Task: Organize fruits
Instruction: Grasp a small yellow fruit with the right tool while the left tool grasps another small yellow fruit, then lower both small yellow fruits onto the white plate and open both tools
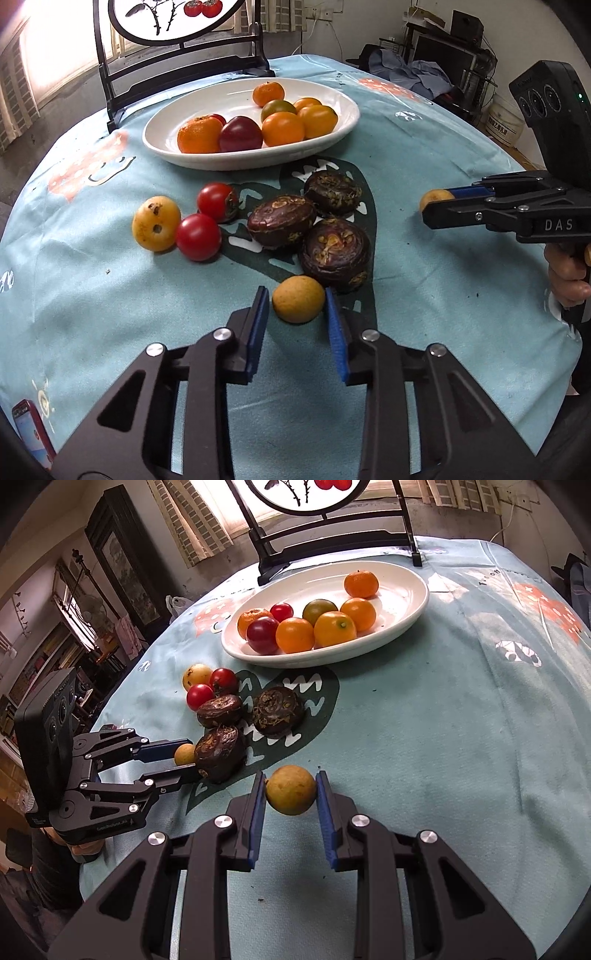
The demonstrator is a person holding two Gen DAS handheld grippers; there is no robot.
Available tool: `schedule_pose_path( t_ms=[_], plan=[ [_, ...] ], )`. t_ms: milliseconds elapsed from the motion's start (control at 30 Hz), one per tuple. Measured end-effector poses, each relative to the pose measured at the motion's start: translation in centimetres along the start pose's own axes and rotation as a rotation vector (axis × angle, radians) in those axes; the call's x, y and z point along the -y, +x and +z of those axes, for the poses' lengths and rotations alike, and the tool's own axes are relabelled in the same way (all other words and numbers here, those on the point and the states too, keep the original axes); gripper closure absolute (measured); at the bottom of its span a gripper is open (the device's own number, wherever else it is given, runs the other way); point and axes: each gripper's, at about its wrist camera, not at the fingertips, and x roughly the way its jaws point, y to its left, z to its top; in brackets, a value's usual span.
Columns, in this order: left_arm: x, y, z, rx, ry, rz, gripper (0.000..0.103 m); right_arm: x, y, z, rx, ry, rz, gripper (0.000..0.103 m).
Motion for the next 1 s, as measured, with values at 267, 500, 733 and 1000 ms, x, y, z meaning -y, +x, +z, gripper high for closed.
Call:
schedule_pose_path(
  t_ms=[267,500,733,1000],
  plan=[
    [-0.6,-0.6,0.2,0.016,-0.040,-0.026,0.074,-0.9,-0.2,0.0,0.018,-0.035,0.039,0.076],
    [-2.3,-2.5,2.3,0.112,-0.149,-0.100,0.074,-2.5,-1.2,0.7,0.151,-0.105,0.044,0.076],
    [-3.9,-2.2,8.4,0.212,-0.264,-0.050,0.074,-0.8,-1.2,5.0,0.329,0.022,0.000,0.076],
    [-5.1,1.9,14.1,0.199,-0.291,0.076,0.074,2.5,1.1,9.8,0.389,0.104,-0.160,0.076]
  ],
)
